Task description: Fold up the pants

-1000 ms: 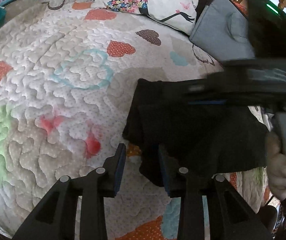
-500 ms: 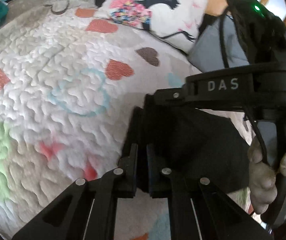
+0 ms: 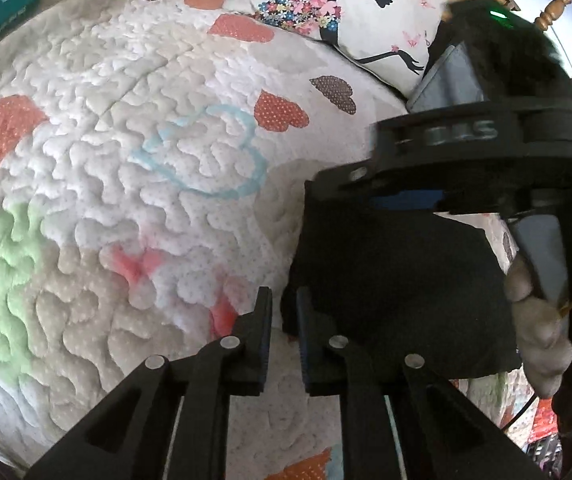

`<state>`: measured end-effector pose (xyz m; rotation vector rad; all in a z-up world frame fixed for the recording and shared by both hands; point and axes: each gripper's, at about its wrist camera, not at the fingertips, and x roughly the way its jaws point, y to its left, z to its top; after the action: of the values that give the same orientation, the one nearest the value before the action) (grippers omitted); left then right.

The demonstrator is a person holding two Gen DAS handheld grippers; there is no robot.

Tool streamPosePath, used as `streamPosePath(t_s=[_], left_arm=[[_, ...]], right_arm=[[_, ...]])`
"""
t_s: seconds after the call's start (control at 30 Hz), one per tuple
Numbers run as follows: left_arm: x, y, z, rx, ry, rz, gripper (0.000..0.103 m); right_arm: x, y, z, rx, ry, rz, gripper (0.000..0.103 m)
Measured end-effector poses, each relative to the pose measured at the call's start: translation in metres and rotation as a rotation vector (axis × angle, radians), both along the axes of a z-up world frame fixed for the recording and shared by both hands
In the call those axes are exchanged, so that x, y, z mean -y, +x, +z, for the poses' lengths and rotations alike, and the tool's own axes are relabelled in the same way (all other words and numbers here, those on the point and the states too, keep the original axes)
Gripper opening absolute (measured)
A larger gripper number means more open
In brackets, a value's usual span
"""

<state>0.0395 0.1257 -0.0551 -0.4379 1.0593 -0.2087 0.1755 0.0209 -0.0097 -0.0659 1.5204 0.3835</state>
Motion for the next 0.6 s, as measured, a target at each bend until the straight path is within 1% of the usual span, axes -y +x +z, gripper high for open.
streamPosePath(t_s=[0.1, 0.17, 0.2, 0.23, 0.27, 0.3, 0.33, 0.37, 0.43, 0.47, 0.53, 0.57, 0.6], left_arm=[[-0.004, -0.010, 0.003, 0.019, -0.004, 0.003, 0.020], [-0.004, -0.014, 0.006, 0.032, -0.013, 0.010, 0.033], [-0.005, -0.016, 0.007, 0.037, -0.022, 0.009, 0.035], [-0.005, -0.016, 0.006, 0.039, -0.030, 0.007, 0.038], [-0.004, -0.016, 0.006, 0.041, -0.035, 0.004, 0.039], [-0.002, -0.016, 0.005, 0.042, -0.043, -0.004, 0.041], [0.002, -0.014, 0.004, 0.041, -0.053, -0.013, 0.046], [0.007, -0.012, 0.003, 0.042, -0.059, -0.020, 0.051], [0.016, -0.008, 0.003, 0.052, -0.068, -0.034, 0.055], [0.022, -0.005, 0.002, 0.055, -0.055, -0.043, 0.055], [0.036, 0.003, -0.002, 0.042, 0.001, -0.059, 0.053], [0.042, 0.004, 0.000, 0.049, 0.029, -0.066, 0.031], [0.048, 0.007, 0.000, 0.042, 0.011, -0.087, 0.013]], right_arm=[[-0.019, 0.003, -0.017, -0.011, -0.105, 0.032, 0.075], [-0.026, 0.005, -0.026, -0.019, -0.163, 0.031, 0.073], [-0.030, 0.004, -0.028, -0.007, -0.201, 0.049, 0.065], [-0.033, 0.002, -0.027, 0.013, -0.242, 0.069, 0.053], [-0.034, 0.001, -0.025, 0.025, -0.263, 0.081, 0.047], [-0.031, 0.001, -0.022, 0.030, -0.274, 0.089, 0.035], [-0.028, 0.002, -0.020, 0.029, -0.273, 0.087, 0.028], [-0.024, 0.004, -0.019, 0.024, -0.262, 0.081, 0.027], [-0.012, 0.006, -0.016, 0.015, -0.216, 0.061, 0.025], [-0.009, 0.005, -0.016, 0.016, -0.207, 0.058, 0.024], [-0.005, 0.003, -0.013, 0.028, -0.195, 0.061, 0.024], [-0.005, 0.002, -0.010, 0.035, -0.191, 0.066, 0.024], [-0.005, -0.001, -0.005, 0.045, -0.181, 0.071, 0.023]])
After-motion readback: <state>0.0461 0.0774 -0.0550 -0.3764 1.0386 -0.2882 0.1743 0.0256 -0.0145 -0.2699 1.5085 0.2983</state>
